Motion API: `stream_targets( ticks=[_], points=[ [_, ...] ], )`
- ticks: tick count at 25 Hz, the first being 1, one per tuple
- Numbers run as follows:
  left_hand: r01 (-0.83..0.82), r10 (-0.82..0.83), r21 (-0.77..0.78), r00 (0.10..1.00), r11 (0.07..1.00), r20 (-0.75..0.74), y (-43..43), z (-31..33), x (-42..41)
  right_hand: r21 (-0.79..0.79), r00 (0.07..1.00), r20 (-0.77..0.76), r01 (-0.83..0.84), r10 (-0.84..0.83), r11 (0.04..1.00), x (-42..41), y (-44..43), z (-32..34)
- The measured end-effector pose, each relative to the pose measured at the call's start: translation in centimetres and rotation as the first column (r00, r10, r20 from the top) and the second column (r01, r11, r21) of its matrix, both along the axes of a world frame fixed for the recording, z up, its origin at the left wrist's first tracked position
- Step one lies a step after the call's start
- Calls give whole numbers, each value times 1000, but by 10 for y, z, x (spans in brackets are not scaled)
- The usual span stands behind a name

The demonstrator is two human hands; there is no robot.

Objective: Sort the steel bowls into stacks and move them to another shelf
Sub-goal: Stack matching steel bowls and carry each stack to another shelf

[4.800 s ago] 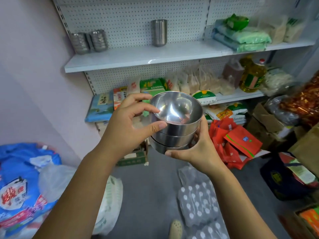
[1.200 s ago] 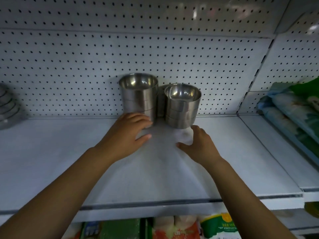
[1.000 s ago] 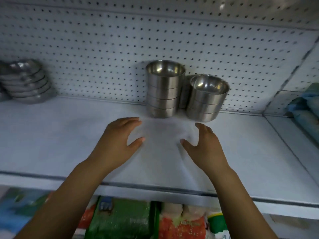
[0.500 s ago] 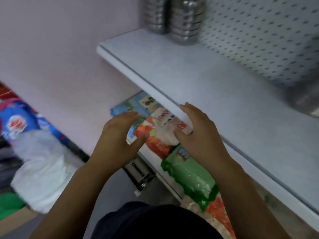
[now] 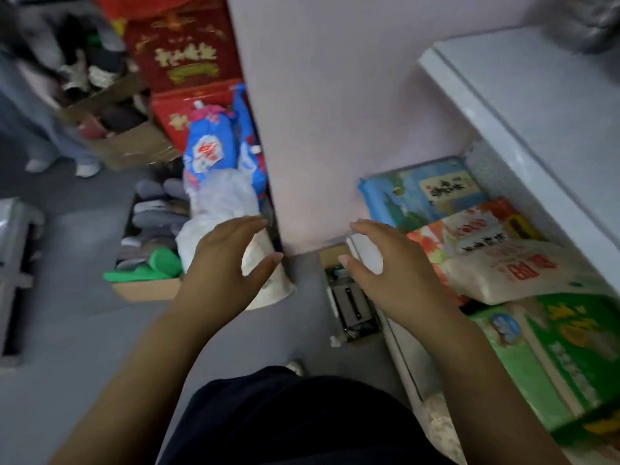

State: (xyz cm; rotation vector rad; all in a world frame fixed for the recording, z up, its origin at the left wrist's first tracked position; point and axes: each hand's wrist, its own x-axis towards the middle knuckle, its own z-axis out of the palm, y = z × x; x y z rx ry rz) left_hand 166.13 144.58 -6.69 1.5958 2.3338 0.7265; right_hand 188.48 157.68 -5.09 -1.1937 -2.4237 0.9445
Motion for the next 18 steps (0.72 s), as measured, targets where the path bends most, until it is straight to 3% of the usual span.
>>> stream_targets(
  ticks=[5,8,14,18],
  points=[
    [-254,254,7,967,967,-5,-75,3,-65,-69,971,-19,-237,237,969,-99,-36,-12],
    [-450,450,-5,892,893,37,-128,-3,-84,-112,905,5,-421,425,900,-154,-51,-19],
    [-792,807,-158,582,590,101,-230,-15,-97,-147,704,27,-699,709,700,-288,-92,-30],
    [-907,927,-194,354,373,128,-267,-16,-127,-183,490,-13,-858,872,479,-377,-127,-36]
  ],
)
